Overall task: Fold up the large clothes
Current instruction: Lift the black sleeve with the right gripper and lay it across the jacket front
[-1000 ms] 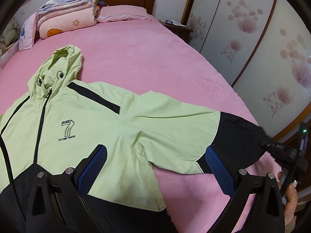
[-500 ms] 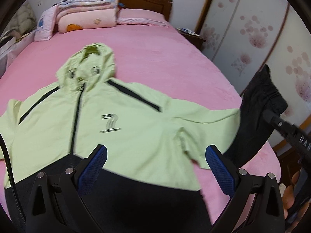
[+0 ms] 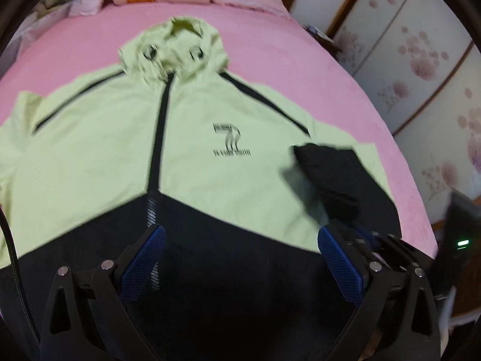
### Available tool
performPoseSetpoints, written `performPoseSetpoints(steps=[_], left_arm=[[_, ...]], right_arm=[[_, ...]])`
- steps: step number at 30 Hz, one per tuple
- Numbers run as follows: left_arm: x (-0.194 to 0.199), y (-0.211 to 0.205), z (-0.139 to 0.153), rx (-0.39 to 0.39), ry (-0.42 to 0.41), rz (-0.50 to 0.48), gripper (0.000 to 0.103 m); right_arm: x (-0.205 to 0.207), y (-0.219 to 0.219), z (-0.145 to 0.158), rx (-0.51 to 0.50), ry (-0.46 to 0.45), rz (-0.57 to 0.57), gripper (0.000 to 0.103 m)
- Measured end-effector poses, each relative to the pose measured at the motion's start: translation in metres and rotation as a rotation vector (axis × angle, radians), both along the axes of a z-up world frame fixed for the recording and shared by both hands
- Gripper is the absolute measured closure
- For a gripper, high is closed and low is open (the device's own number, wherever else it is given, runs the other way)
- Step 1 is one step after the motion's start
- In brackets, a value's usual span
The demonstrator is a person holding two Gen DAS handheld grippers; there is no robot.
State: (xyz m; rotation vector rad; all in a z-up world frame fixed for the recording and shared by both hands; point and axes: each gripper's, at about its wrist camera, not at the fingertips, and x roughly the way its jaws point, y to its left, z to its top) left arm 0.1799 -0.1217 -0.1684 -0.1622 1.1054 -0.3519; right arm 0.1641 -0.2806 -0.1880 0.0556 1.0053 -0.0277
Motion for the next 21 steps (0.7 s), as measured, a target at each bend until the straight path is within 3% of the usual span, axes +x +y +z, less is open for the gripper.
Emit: performPoseSetpoints(steps=[3,7,9,11,15,21], left_arm=[[0.001,-0.009,-0.016,-0.023,0.055,-0.052,0.002],[0.004,-0.017,-0.03,-0.095,0.107,-0.095,0.002],[0.007,-0.021,-0.033,-0.141,0.124,-0.104,0.002],[0.009,-0.022,-0.036,-0.189,0.143,-0.1,0.002],[0.015,-0.026,-0.042,-0.263,0.188,-0.088,0.002],[0.022,-0.038,-0.05,-0.34,0.235,-0.089,0.007]], right_arm=[[-0.004,0.009,-0.017,-0.072,0.043,0.021,0.093],[-0.02,0.004,-0.006,-0.055,0.019,0.031,0.085],[-0.027,-0.003,0.001,-0.033,0.011,0.023,0.061],[-0.033,-0.005,0.006,-0.039,-0.029,0.009,0.052],[-0.047,-0.009,0.014,-0.035,-0.058,0.0,0.051],[-0.079,-0.03,0.023,0.091,-0.087,-0.071,0.051]])
